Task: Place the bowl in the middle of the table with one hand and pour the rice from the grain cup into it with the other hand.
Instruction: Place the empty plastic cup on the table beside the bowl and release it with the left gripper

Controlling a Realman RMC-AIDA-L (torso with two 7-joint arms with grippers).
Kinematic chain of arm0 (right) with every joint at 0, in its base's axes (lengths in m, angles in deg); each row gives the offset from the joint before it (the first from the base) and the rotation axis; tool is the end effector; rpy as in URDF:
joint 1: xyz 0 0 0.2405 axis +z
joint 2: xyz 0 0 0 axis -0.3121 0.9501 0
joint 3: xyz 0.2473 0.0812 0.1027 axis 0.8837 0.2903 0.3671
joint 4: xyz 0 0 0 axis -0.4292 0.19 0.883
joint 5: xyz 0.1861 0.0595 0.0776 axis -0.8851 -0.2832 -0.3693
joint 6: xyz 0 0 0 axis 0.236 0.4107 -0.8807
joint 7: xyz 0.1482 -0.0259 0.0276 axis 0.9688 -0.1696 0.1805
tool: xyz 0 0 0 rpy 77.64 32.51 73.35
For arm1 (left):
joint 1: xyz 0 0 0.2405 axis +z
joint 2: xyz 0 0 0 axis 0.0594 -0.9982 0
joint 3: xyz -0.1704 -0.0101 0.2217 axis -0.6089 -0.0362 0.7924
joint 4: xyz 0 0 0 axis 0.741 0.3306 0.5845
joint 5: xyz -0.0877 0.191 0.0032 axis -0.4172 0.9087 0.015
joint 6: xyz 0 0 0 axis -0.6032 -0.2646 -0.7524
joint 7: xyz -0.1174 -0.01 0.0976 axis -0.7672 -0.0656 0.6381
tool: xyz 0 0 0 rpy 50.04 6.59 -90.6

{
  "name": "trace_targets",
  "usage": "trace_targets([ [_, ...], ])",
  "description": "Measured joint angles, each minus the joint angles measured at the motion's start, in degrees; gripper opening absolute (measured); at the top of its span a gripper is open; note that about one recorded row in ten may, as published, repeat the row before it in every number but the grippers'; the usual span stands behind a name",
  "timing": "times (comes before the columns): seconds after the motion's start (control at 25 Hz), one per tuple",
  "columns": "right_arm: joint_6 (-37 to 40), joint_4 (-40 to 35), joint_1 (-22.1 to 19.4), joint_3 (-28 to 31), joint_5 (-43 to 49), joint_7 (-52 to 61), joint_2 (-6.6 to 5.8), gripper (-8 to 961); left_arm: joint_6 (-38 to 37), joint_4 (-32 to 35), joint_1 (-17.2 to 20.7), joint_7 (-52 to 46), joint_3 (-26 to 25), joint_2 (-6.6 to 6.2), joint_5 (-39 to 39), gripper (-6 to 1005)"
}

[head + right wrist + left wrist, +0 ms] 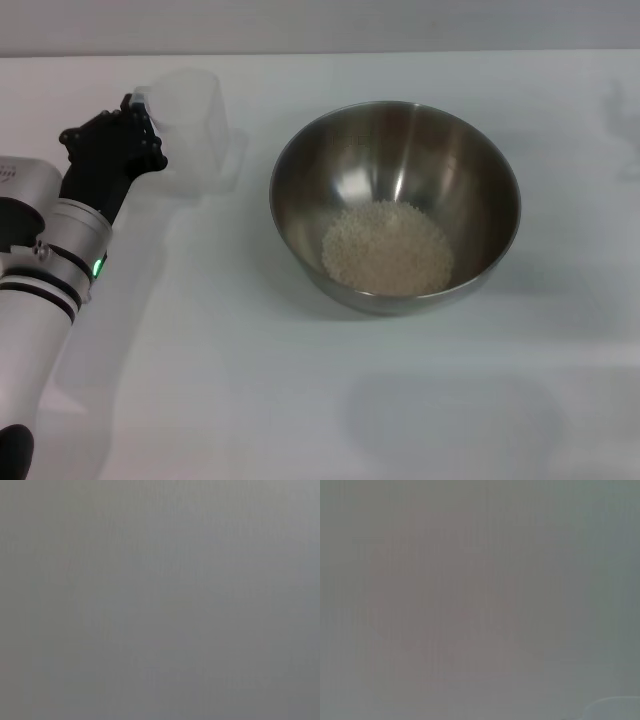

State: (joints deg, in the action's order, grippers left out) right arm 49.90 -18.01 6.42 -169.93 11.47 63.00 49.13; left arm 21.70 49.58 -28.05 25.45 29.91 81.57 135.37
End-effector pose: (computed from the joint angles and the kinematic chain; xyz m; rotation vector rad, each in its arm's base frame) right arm 0.3007 0.3706 0.0555 -1.3084 0.1927 0.9007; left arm -0.2946 0.3650 -0.0751 -1.6948 -0.6148 -0.6805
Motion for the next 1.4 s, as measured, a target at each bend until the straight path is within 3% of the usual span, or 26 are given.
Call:
trace_targets([
  [0.44, 0.2, 0.0, -0.1, -0.1, 0.0, 0.0, 0.00, 450, 7.6, 1.9, -1.6, -0.1, -0.6, 0.02, -0.1, 84],
  [0.96, 0.4, 0.1, -0.2, -0.3, 0.1, 0.0, -0.10, 474, 6.9, 1.8, 0.1, -0.1, -0.1, -0.06, 0.3, 89],
  [1.2, 0.5, 1.1, -0.3, 0.0, 0.2, 0.0, -0.20, 485, 2.4, 1.1, 3.7, -0.8, 0.6, -0.25, 0.5, 358],
  [1.24, 0.5, 1.6, -0.2, 0.0, 0.2, 0.0, -0.20, 487, -1.8, 1.0, 6.0, -3.1, 1.2, -0.33, 0.5, 381],
  [1.4, 0.2, 3.3, -0.2, 0.1, 0.0, 0.0, 0.20, 495, -13.1, 2.2, 8.5, -9.2, 4.5, -0.38, 0.6, 471],
])
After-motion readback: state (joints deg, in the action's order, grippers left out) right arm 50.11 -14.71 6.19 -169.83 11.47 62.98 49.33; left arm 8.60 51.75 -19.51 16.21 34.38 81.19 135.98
